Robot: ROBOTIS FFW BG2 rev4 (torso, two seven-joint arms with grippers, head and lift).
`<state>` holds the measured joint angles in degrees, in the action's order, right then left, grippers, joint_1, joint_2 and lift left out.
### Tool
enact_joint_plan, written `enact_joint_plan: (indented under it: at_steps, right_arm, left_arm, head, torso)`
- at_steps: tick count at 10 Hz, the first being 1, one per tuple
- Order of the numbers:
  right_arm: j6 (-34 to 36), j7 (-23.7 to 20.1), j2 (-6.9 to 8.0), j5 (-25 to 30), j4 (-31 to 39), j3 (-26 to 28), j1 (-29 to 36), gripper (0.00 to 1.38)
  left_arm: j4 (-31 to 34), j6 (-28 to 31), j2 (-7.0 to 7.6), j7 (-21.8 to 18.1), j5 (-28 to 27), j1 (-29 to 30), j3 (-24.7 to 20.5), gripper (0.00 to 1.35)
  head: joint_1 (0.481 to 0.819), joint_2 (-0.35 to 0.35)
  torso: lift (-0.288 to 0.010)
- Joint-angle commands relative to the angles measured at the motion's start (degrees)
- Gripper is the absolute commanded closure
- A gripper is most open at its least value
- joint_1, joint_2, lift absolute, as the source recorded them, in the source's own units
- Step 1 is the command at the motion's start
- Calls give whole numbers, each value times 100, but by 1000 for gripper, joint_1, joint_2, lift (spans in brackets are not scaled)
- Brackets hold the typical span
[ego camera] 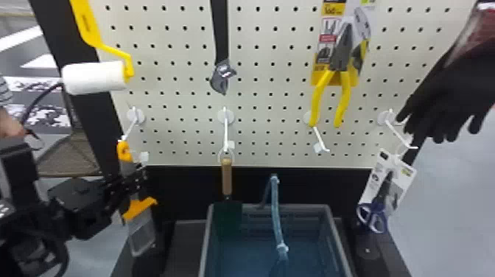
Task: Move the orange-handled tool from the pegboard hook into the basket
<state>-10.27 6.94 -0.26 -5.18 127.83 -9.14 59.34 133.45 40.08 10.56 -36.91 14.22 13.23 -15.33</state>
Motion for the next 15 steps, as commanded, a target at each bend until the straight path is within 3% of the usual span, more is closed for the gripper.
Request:
enact_joint_plan:
  at_steps: [1,4,7,8,11,12,13,15]
  right_arm:
    - [7,0,0,-1,-7,0,0,117]
    - [16,0,0,-10,-21,0,-12,117]
    - [25,-9,0,-18,-21,0,-25,117]
    - [25,-17,0,-18,-35,0,-37,117]
    - [33,-26,0,-27,-35,0,-37,117]
    - [33,-26,0,-27,-49,0,-37,117]
    - [33,-35,0,-27,-49,0,-37,117]
    - [51,-35,0,-36,-49,0,-37,117]
  left_arm:
    - [148,52,-81,0,1,144,-58,1147]
    - [191,8,-248,9,151,353,-40,1147]
    - [177,-458,-389,422,678,636,127,1147]
    - [92,-800,-389,817,1162,821,267,1148]
    - [-639,-2057,-371,1503,2726,1165,830,1148]
    - [-1075,-2435,-353,1529,3245,1178,1067,1147]
    - [-1244,-2558,-318,1529,3332,1153,1181,1148]
    - [-2087,-3578,-142,1529,4141,932,1867,1148]
  head:
    - [549,0]
    - [549,0]
    - [549,0]
    - [549,0]
    - [549,0]
    - [549,0]
    - [549,0]
    - [549,0]
  torso:
    - [-100]
    - [-100]
    - [-100]
    - [-100]
    - [-100]
    - [-100]
    - [-100]
    - [-100]
